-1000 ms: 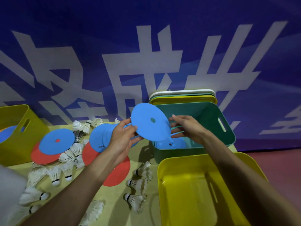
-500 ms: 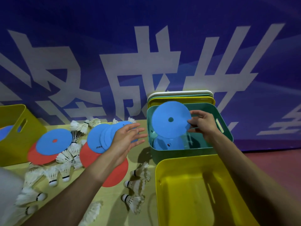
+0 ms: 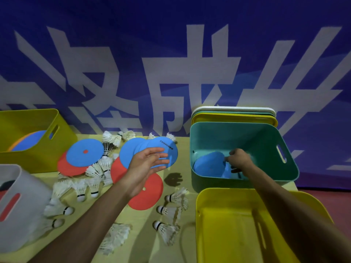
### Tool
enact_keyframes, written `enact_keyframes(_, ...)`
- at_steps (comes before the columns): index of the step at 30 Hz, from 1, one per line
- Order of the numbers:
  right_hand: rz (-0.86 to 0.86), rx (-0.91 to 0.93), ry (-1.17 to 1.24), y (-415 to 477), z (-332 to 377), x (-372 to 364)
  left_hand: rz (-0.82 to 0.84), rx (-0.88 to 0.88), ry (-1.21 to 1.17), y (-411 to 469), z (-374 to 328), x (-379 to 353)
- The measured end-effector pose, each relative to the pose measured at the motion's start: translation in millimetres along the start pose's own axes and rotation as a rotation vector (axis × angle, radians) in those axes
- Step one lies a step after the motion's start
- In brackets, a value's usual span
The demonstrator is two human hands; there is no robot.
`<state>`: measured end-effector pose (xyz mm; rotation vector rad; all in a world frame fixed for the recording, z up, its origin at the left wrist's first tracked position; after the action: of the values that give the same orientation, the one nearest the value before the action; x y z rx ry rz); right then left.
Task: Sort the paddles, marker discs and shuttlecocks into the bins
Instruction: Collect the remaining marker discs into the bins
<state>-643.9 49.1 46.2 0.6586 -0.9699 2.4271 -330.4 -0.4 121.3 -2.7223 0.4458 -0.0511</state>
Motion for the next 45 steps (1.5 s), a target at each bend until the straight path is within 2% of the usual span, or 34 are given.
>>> enact_keyframes(4, -0.065, 0.086, -0.171, -2, 3, 5, 0.000, -0.008, 0.007, 0, 0, 4)
enact_keyframes(15, -0.182, 0.451, -0.059, -47, 68, -6, -0.032, -0.014, 0.023, -5, 7, 21)
enact_keyframes(21, -0.170, 0.668, -0.074, -82, 123, -46, -0.093, -0.006, 0.069, 0, 21, 63)
enact_keyframes(25, -0.107, 0.722, -0.121, -95, 151, -88, -0.131, 0.022, 0.079, 5, 28, 95)
enact_keyframes(29, 0.036, 0.639, -0.138, -90, 158, -146, -0.178, 0.052, 0.076, 13, 38, 132)
enact_keyframes(34, 0.223, 0.413, -0.257, -74, 137, -217, -0.211, 0.087, 0.105, 23, 53, 180)
enact_keyframes(39, 0.251, 0.213, -0.420, -54, 101, -262, -0.188, 0.117, 0.129, 37, 73, 224)
enact_keyframes(45, 0.164, 0.088, -0.498, -42, 68, -292, -0.129, 0.146, 0.212, 47, 85, 250)
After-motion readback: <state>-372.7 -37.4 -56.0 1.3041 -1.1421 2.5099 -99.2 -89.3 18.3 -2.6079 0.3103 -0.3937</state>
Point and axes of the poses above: each hand's wrist, its own y-axis towards the middle knuckle, its own x-axis out of the back of the hand, z = x × y, the point moved 5 cm from there along y, towards the middle knuckle, and after that the axes turned 4 degrees about y, right-handed, at the moved point
